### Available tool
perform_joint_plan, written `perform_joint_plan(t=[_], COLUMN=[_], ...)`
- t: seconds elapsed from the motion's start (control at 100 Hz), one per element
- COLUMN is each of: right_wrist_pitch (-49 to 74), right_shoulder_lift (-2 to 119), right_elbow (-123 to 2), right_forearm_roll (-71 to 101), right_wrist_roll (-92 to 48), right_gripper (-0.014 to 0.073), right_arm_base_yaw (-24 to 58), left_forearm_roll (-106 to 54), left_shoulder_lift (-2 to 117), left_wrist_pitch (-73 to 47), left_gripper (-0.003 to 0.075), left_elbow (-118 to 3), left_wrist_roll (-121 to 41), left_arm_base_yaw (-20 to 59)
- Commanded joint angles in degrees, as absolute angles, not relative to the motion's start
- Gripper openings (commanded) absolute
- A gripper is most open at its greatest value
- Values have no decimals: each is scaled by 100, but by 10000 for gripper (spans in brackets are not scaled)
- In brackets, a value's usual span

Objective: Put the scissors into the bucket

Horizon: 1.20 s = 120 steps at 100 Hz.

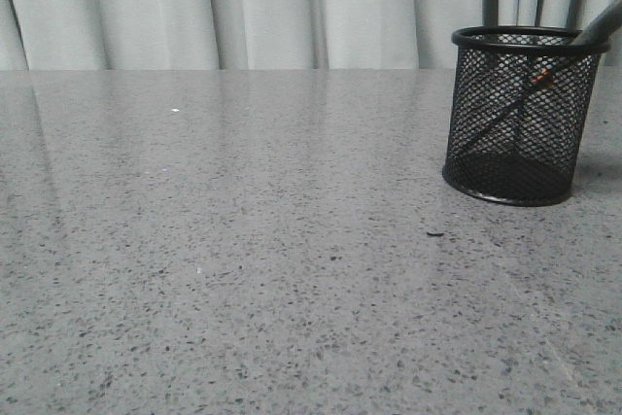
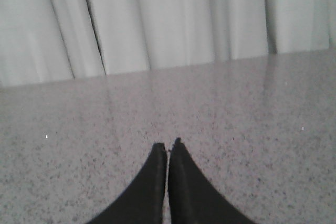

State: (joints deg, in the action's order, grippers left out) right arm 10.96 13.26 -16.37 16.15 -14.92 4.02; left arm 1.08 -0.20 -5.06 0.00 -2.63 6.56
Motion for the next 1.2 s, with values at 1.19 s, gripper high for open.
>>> perform_joint_plan(t=[1.19], right_wrist_pitch=[687], right_shoulder_lift=[1349], right_elbow=[-1457], right_forearm_roll=[283], right_wrist_roll=[-821], right_gripper=[-69], right_arm_base_yaw=[326], left_forearm_roll=[-81], left_shoulder_lift=[-173], left_wrist_pitch=[0], left_gripper=[-20], left_elbow=[89], left_wrist_roll=[-164], left_arm_base_yaw=[638])
